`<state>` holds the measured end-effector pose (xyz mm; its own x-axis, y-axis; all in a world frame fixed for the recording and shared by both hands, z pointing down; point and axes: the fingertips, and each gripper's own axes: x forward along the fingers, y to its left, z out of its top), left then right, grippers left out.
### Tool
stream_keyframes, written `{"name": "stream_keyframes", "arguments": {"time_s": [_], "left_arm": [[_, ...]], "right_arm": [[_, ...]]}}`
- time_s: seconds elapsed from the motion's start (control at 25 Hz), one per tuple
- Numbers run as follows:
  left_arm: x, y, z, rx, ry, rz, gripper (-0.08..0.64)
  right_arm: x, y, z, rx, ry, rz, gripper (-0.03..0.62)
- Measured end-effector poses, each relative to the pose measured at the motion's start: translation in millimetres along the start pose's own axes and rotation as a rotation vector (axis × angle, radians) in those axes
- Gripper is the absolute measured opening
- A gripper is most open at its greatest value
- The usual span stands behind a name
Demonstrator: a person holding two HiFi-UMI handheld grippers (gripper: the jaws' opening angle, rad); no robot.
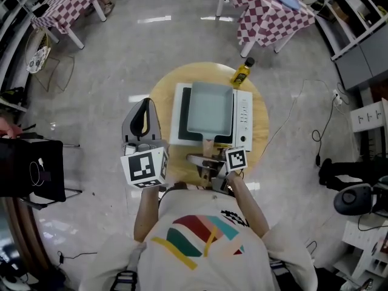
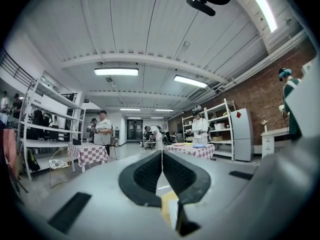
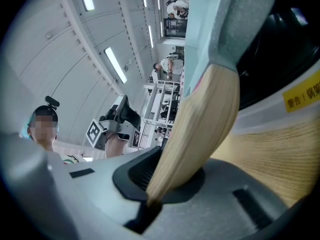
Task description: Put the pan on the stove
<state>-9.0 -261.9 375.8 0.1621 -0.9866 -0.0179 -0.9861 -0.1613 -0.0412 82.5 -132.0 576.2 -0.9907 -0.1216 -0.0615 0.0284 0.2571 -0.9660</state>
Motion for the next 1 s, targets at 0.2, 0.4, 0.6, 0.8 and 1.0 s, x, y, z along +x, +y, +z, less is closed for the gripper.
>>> {"name": "stream_keyframes", "arguments": {"time_s": [0.2,0.4,0.6,0.8,1.0], "left_arm": [[0.7,-0.4,3.7,0.007,-0.008,-0.002,0.006],[2.4,-7.2,3.8,0.010,-0.006,-0.016,0.006],[4.0,-12.8,6.3,0.015,-0.014,-0.031,0.006],[6.9,-22.2,6.7,0.033,-0.012,-0.050,0.006],[12.0,-38.0,6.5,0.036,-0.013,-0.078,0.006]], "right_arm": [[1.1,1.4,-0.5,-0.004,0.000,0.008,0.002],[-4.0,-3.4,-0.1,0.013,-0.020,0.007,0.067],[-9.1,-1.5,-3.8,0.022,-0.036,0.013,0.097],[-16.6,4.4,-2.8,0.018,-0.057,0.018,0.098],[-27.7,4.3,-1.0,0.028,-0.071,0.021,0.100]]}}
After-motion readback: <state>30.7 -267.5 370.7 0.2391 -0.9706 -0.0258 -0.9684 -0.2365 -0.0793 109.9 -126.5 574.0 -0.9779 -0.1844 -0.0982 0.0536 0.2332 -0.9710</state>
